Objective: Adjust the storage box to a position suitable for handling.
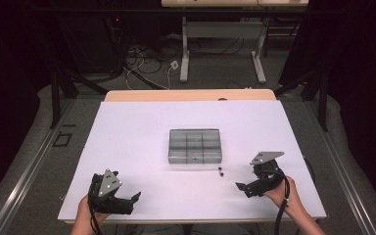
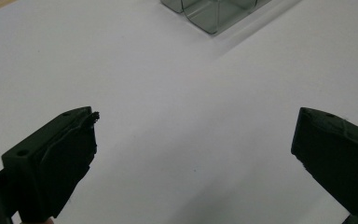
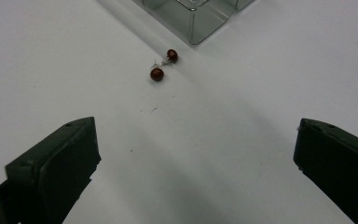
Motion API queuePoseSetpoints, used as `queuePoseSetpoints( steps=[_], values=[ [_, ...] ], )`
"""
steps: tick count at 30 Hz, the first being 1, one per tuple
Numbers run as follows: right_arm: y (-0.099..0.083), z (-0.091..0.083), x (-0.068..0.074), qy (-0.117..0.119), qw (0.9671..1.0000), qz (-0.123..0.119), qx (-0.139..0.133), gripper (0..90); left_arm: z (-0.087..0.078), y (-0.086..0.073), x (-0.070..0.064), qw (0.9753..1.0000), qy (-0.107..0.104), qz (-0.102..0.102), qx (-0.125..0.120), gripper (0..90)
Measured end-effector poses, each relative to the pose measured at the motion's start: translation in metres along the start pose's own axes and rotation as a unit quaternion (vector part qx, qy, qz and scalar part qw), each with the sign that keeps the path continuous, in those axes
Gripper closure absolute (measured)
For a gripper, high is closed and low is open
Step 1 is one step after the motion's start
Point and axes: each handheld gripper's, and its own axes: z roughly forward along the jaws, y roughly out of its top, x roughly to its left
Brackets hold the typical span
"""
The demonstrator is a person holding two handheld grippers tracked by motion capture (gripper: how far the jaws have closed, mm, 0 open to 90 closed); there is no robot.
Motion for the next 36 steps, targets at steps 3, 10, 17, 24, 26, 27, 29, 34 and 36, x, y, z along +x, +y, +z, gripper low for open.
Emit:
queuePoseSetpoints(
  steps=[3,10,17,24,26,27,29,34,36],
  values=[
    [0.006,0.007,-0.006,0.004,1.0000,0.006,0.001,0.0,0.000,0.000,0.000,1.0000,-0.001,-0.001,0.001,0.3],
    [0.017,0.016,-0.016,-0.002,0.9999,0.011,-0.001,0.0,0.001,0.000,0.000,1.0000,-0.004,-0.001,0.002,0.2],
    [0.032,0.032,-0.025,-0.002,0.9998,0.018,-0.005,0.0,0.001,-0.001,0.001,1.0000,-0.007,-0.003,0.002,0.2],
    [0.040,0.039,-0.026,0.000,0.9998,0.019,-0.003,0.0,0.001,-0.001,0.001,0.9999,-0.009,-0.006,0.003,0.2],
    [0.042,0.041,-0.026,0.000,0.9998,0.017,0.003,0.4,0.001,-0.001,0.001,0.9999,-0.009,-0.005,0.002,0.2],
    [0.044,0.043,-0.028,0.000,0.9999,0.015,-0.005,1.8,0.001,-0.001,0.000,0.9999,-0.009,-0.005,0.002,0.2],
    [0.047,0.043,-0.029,-0.004,0.9998,0.020,-0.005,4.1,0.001,-0.001,0.001,1.0000,-0.007,-0.002,0.001,0.2],
    [0.051,0.046,-0.033,-0.015,0.9997,0.020,-0.004,16.0,0.002,-0.001,0.001,1.0000,-0.007,-0.002,0.002,0.2],
    [0.053,0.050,-0.034,-0.018,0.9995,0.020,-0.016,22.7,0.002,-0.001,0.001,1.0000,-0.007,-0.002,0.004,0.2]
  ],
)
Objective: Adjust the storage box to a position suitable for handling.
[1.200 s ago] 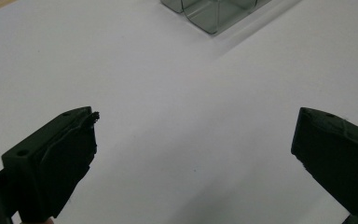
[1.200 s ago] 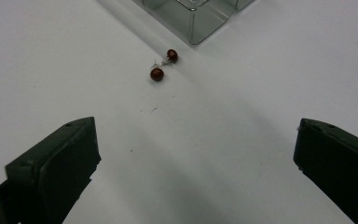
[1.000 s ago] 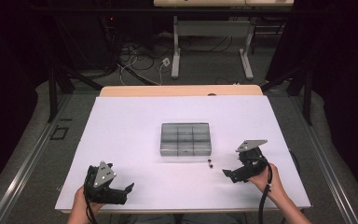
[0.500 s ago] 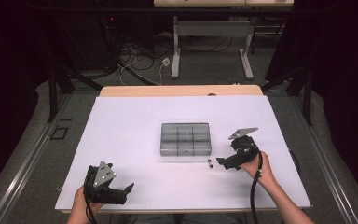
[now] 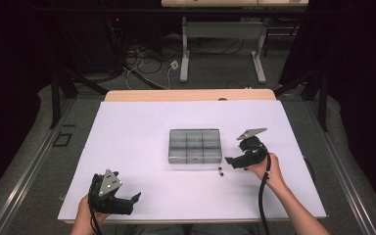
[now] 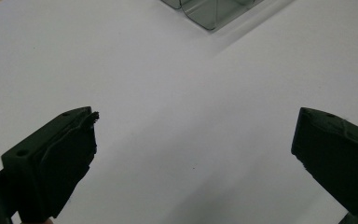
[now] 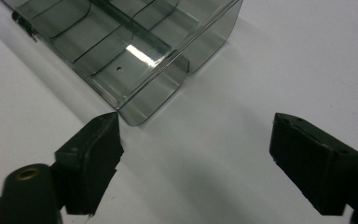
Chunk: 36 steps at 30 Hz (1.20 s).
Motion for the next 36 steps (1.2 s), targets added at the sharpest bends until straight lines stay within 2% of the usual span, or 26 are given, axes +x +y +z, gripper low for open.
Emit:
queuePoseSetpoints(
  steps=[1,2,3,4,5,6,7,8,9,10,11,13,22,24,27,30,33,36],
  values=[
    [0.001,0.000,0.000,-0.006,1.0000,0.000,0.007,27.2,0.000,0.000,0.000,1.0000,-0.001,-0.002,0.000,0.2],
    [0.003,0.001,-0.001,-0.013,0.9999,0.002,0.003,31.2,0.000,0.000,0.000,1.0000,-0.001,-0.002,0.000,0.2],
    [0.005,0.003,-0.003,-0.016,0.9998,0.005,0.002,42.4,0.000,0.000,0.000,1.0000,-0.002,-0.002,0.001,0.2],
    [0.006,0.003,-0.003,-0.020,0.9998,0.007,0.001,46.0,0.000,0.000,0.000,1.0000,-0.002,-0.002,0.001,0.2],
    [0.007,0.004,-0.004,-0.022,0.9997,0.013,0.000,53.5,0.001,0.000,0.000,1.0000,-0.003,-0.003,0.000,0.2],
    [0.008,0.005,-0.005,-0.027,0.9996,0.009,-0.004,59.7,0.001,0.000,0.000,1.0000,-0.002,-0.003,0.001,0.2],
    [0.009,0.005,-0.005,-0.024,0.9996,0.018,-0.003,63.5,0.001,0.000,0.000,1.0000,-0.001,-0.002,0.002,0.2],
    [0.009,0.005,-0.005,-0.024,0.9996,0.018,-0.003,63.5,0.001,0.000,0.000,1.0000,-0.001,-0.002,0.002,0.2],
    [0.011,0.007,-0.006,-0.030,0.9993,0.020,-0.004,75.9,0.000,0.000,0.000,1.0000,-0.001,0.002,0.002,0.2],
    [0.011,0.007,-0.006,-0.030,0.9993,0.020,-0.004,75.9,0.000,0.000,0.000,1.0000,-0.001,0.002,0.002,0.2],
    [0.012,0.009,-0.008,-0.033,0.9992,0.020,-0.009,84.5,0.000,0.000,0.000,1.0000,-0.001,0.002,0.002,0.2],
    [0.013,0.012,-0.007,-0.032,0.9991,0.027,-0.007,88.5,0.001,0.000,0.000,1.0000,0.000,0.002,0.002,0.2],
    [0.019,0.026,-0.007,-0.032,0.9992,0.025,0.002,90.0,0.001,0.000,0.000,1.0000,-0.001,-0.001,0.000,0.2],
    [0.020,0.030,-0.006,-0.028,0.9991,0.032,0.000,90.0,0.000,0.000,0.000,1.0000,-0.003,0.001,0.004,0.2],
    [0.022,0.034,-0.004,-0.034,0.9992,0.020,0.004,90.0,0.001,-0.001,0.000,1.0000,-0.002,0.001,0.002,0.2],
    [0.023,0.035,-0.001,-0.036,0.9990,0.026,0.001,90.0,0.001,-0.001,0.000,1.0000,-0.001,0.001,0.002,0.2],
    [0.022,0.039,0.003,-0.028,0.9994,0.018,0.008,90.0,0.000,0.000,0.000,1.0000,0.000,0.000,0.001,0.2],
    [0.022,0.040,0.005,-0.031,0.9993,0.014,0.011,90.0,0.000,0.000,0.000,1.0000,0.001,0.003,0.001,0.2]
  ],
)
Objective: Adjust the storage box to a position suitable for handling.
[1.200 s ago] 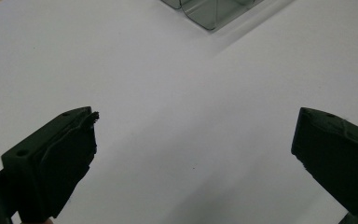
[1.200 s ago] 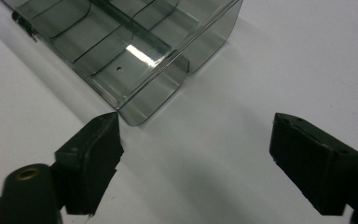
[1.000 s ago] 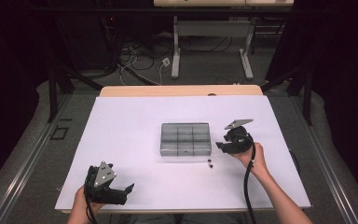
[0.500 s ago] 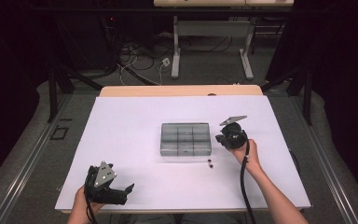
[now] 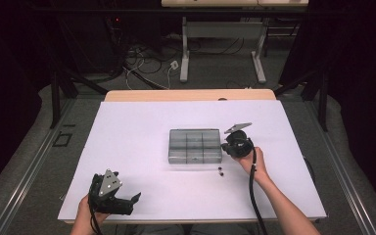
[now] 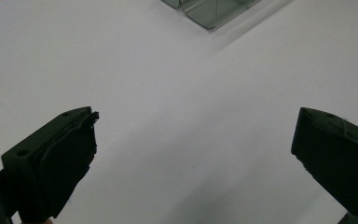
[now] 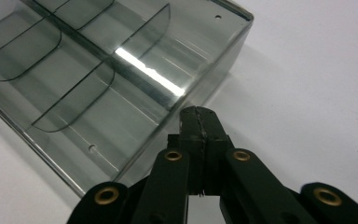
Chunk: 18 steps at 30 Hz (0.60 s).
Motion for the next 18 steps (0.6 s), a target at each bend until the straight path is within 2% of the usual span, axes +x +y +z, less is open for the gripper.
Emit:
queuePoseSetpoints(
  steps=[5,11,15,18],
  values=[
    [-0.0013,0.0007,0.0008,0.000,0.9999,0.016,-0.006,90.0,0.0009,0.0000,0.0002,1.0000,-0.003,-0.001,0.001,0.2],
    [-0.0017,0.0017,0.0032,0.002,0.9997,0.023,-0.009,90.0,0.0016,0.0003,-0.0002,1.0000,-0.002,-0.001,0.002,0.2],
    [-0.0010,0.0028,0.0063,0.006,0.9997,0.021,-0.011,90.0,0.0016,0.0004,-0.0002,1.0000,-0.002,0.001,0.004,0.2],
    [-0.0008,0.0028,0.0075,-0.001,0.9997,0.019,-0.012,90.0,0.0016,0.0003,-0.0002,1.0000,-0.003,0.000,0.003,0.2]
  ],
)
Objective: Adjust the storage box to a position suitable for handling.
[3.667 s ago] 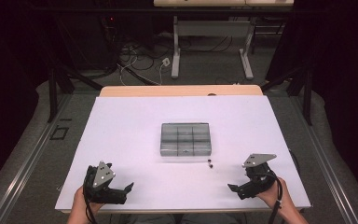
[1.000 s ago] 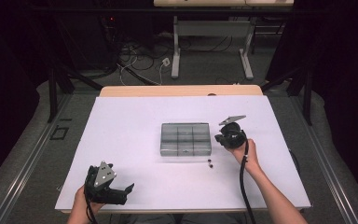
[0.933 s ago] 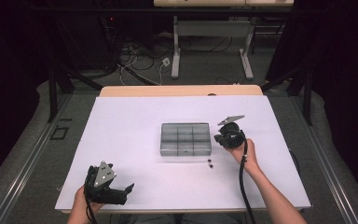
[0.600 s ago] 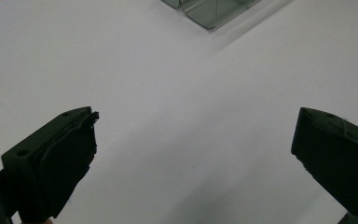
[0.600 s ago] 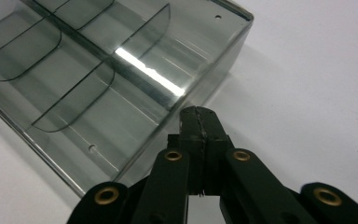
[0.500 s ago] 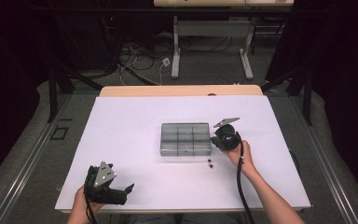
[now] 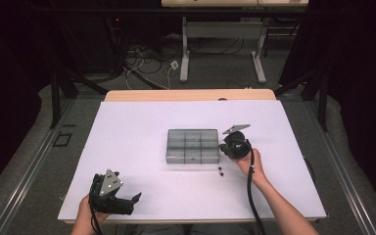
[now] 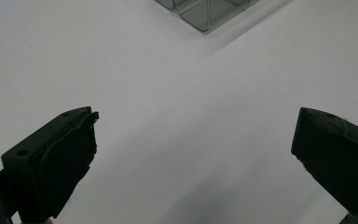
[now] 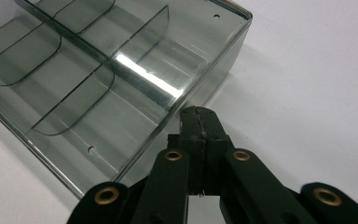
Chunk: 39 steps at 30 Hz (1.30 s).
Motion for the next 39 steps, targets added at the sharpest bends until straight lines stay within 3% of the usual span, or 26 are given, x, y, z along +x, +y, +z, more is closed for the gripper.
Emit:
queuePoseSetpoints(
  steps=[6,31,39],
  values=[
    [-0.001,0.002,0.002,0.005,0.9999,0.005,-0.010,90.0,0.000,0.000,0.000,1.0000,0.000,0.002,0.001,0.2],
    [-0.002,0.005,0.007,0.000,1.0000,-0.005,0.000,90.0,-0.001,-0.001,-0.001,1.0000,0.002,0.000,-0.002,0.2],
    [-0.006,-0.006,0.003,0.003,0.9999,-0.002,0.011,81.5,-0.002,-0.001,0.001,1.0000,0.003,0.003,-0.001,0.2]
  ],
)
